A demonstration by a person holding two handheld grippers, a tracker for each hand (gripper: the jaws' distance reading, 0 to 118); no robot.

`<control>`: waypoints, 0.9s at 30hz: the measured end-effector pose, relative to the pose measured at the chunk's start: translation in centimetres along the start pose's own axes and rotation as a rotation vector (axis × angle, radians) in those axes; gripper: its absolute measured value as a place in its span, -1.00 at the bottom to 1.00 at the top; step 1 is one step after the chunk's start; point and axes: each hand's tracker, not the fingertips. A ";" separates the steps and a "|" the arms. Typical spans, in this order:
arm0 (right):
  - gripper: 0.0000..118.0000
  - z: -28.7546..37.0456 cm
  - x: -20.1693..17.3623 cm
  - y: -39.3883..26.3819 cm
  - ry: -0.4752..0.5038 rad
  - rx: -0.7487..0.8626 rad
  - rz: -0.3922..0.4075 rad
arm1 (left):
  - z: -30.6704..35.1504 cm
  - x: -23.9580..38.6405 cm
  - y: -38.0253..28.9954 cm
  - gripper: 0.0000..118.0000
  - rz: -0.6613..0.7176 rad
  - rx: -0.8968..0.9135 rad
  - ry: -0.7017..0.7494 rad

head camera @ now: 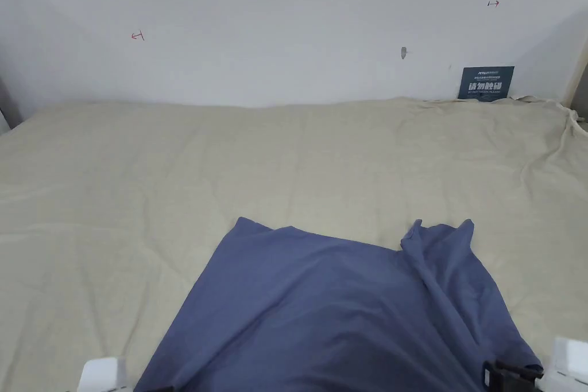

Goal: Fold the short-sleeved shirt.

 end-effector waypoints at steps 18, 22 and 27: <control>0.46 7.4 -4.5 9.1 -0.016 0.476 0.099 | 5.9 6.6 13.3 0.64 -0.056 0.472 -0.087; -0.38 7.1 -5.0 9.8 -0.019 0.526 0.099 | 4.7 7.6 15.2 -0.38 -0.047 0.514 -0.134; -0.98 5.9 -5.1 11.0 -0.019 0.552 0.108 | 2.4 8.9 17.8 -1.00 -0.050 0.502 -0.193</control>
